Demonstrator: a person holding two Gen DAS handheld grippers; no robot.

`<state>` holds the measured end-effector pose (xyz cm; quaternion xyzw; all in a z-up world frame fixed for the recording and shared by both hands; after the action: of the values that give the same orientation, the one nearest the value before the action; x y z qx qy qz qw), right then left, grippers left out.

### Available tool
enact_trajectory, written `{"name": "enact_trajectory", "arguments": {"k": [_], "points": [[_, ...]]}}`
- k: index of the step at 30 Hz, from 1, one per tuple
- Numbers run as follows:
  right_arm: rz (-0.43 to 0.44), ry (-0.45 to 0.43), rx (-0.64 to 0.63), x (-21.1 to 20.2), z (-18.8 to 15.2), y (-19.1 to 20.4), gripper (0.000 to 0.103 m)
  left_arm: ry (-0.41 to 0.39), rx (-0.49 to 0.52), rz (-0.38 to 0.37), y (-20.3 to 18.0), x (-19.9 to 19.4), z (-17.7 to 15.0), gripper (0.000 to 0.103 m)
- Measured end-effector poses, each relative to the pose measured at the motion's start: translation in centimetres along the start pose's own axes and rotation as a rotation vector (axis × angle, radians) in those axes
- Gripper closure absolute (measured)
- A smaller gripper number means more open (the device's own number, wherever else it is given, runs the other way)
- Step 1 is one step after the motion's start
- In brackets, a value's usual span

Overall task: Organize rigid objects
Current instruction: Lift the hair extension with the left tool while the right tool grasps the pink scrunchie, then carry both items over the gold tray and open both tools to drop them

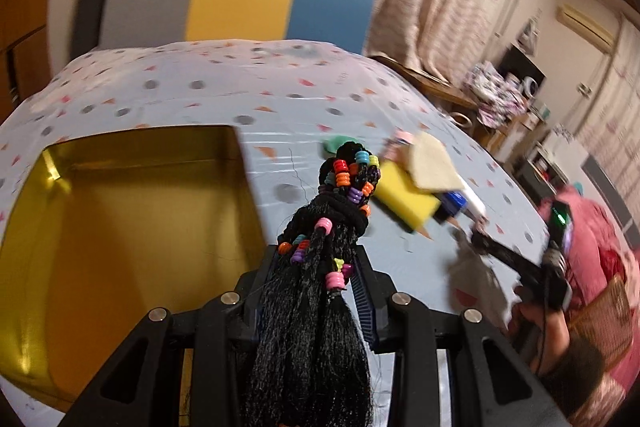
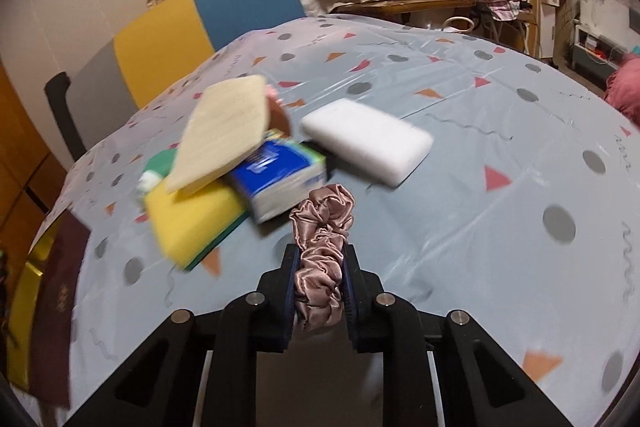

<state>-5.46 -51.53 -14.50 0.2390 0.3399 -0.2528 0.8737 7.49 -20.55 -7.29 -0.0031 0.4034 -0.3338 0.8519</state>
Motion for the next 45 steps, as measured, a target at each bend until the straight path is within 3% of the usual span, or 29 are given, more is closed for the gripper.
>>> {"name": "enact_trajectory", "arguments": {"k": [9,16,20,25,27,29,31,38,45], "points": [[0.132,-0.01,-0.066,-3.6,-1.6,7.4,0.083,0.029,-0.148,0.087,9.4,-0.9,0.9,0.068],[0.226,-0.002,-0.147,-5.3,-2.8,14.0,0.083,0.09,-0.257,0.203,17.8,0.1,1.4,0.068],[0.272,0.005,-0.187,-6.4,-3.6,17.2,0.083,0.121,-0.357,0.222,21.3,1.4,1.7,0.068],[0.31,0.012,-0.238,-7.7,-4.6,20.5,0.083,0.129,-0.408,0.318,24.6,2.6,2.2,0.063],[0.322,0.013,-0.259,-8.0,-4.9,21.7,0.083,0.114,-0.4,0.368,25.4,2.7,2.6,0.055],[0.331,0.015,-0.27,-8.3,-5.1,22.4,0.083,0.087,-0.39,0.371,25.5,2.4,3.0,0.047],[0.337,0.013,-0.281,-8.5,-5.1,23.0,0.083,0.064,-0.373,0.363,25.2,1.8,3.3,0.03],[0.376,0.032,-0.33,-8.6,-5.6,26.1,0.083,-0.057,-0.345,0.382,24.4,-3.2,3.7,0.03],[0.436,0.111,-0.409,-7.7,-7.0,30.9,0.083,-0.086,-0.366,0.325,23.5,-6.5,0.7,0.031]]}}
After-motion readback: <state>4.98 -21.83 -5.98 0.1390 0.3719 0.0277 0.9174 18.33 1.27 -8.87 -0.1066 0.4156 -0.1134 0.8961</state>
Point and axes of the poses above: each gripper's, at about its wrist camera, not at the fingertips, and x roughly the way its jaws point, y to its left, z to its top, the point moved 9 cm from there along x, roughly the way its jaws point
